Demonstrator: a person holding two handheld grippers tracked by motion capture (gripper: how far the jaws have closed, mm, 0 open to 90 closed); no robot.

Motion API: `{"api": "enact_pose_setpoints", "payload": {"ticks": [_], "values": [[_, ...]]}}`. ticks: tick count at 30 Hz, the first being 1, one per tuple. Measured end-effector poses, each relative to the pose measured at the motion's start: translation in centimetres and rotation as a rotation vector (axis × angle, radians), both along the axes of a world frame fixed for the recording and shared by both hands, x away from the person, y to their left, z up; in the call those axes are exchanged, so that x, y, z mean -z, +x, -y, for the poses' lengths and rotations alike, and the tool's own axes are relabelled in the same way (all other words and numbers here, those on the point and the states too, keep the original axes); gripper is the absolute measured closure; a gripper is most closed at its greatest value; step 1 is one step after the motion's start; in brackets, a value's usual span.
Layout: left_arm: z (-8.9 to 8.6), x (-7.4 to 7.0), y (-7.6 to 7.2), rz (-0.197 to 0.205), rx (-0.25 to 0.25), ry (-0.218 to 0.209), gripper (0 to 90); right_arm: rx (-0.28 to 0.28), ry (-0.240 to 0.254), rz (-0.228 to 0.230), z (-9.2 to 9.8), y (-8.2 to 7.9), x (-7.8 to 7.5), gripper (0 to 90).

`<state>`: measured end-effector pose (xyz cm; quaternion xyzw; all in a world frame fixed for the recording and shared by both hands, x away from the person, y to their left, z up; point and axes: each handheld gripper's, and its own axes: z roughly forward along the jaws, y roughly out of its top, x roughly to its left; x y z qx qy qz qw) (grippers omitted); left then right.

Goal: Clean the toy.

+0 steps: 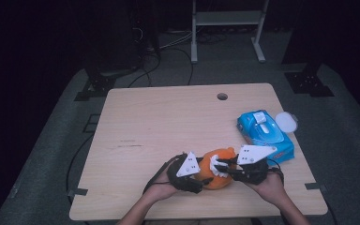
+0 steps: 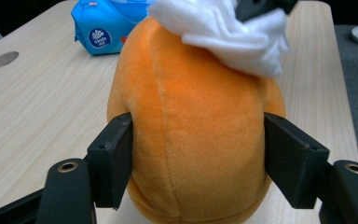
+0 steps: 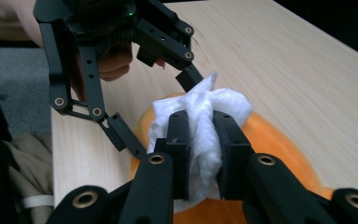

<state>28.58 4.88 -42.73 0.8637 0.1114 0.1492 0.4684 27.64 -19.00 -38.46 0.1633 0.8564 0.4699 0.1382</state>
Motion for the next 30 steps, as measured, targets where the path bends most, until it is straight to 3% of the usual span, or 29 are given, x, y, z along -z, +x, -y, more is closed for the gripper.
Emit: {"api": "enact_pose_setpoints", "payload": {"ticks": [2,4,5,6,8,11,14,15,16,19,21,23,24,26,28,29,30], "values": [[-0.1,0.0,0.1,-0.003,0.003,-0.006,30.0,0.005,0.000,0.002,0.2,0.1,-0.1,76.9],[-0.2,0.1,0.5,-0.054,-0.029,-0.046,21.6,0.052,-0.012,0.012,1.4,0.6,0.1,76.9],[-0.2,0.1,0.5,-0.054,-0.029,-0.046,17.3,0.070,-0.014,0.009,1.9,0.7,0.2,76.9],[0.0,0.1,0.9,-0.104,-0.067,-0.076,13.7,0.080,-0.008,0.001,2.3,0.9,0.3,76.9],[0.3,0.0,0.9,-0.123,-0.056,-0.083,14.1,0.084,0.003,-0.005,2.7,0.9,0.4,76.9],[0.8,0.1,0.0,-0.045,-0.028,-0.034,26.6,0.060,-0.017,-0.006,1.8,0.2,0.2,76.8],[1.1,0.1,-0.6,0.009,0.001,0.005,30.4,0.002,0.008,-0.016,0.5,-0.3,0.0,76.9],[1.2,0.0,-1.0,0.052,0.019,0.049,30.6,-0.004,-0.004,-0.006,0.2,-0.4,-0.2,76.9],[1.2,0.0,-1.0,0.062,0.019,0.051,31.0,-0.009,-0.016,0.001,0.1,-0.4,-0.3,76.9],[0.8,0.3,-0.6,0.047,0.020,0.027,31.0,0.017,-0.010,0.006,1.0,0.2,-0.4,76.9],[0.7,0.3,-0.5,0.040,0.013,0.020,26.0,0.041,-0.016,0.006,1.5,0.4,-0.3,76.9],[0.9,0.2,0.0,-0.049,-0.033,-0.047,16.0,0.088,-0.018,0.000,2.9,0.9,0.1,77.0],[1.1,0.2,0.2,-0.077,-0.046,-0.059,11.8,0.094,-0.015,-0.003,3.1,0.8,0.2,77.0],[1.3,0.4,0.3,-0.121,-0.050,-0.075,11.9,0.083,-0.013,-0.004,3.0,0.5,0.0,76.9],[1.3,0.4,0.1,-0.108,-0.051,-0.073,20.9,0.076,-0.017,0.000,2.7,0.3,0.0,76.8],[1.4,0.1,-0.4,-0.051,-0.037,-0.047,24.1,0.044,-0.018,0.004,1.7,-0.2,-0.1,76.8],[1.5,0.0,-0.7,-0.021,-0.029,-0.032,25.9,0.018,-0.007,-0.001,1.2,-0.4,-0.2,76.8]]}}
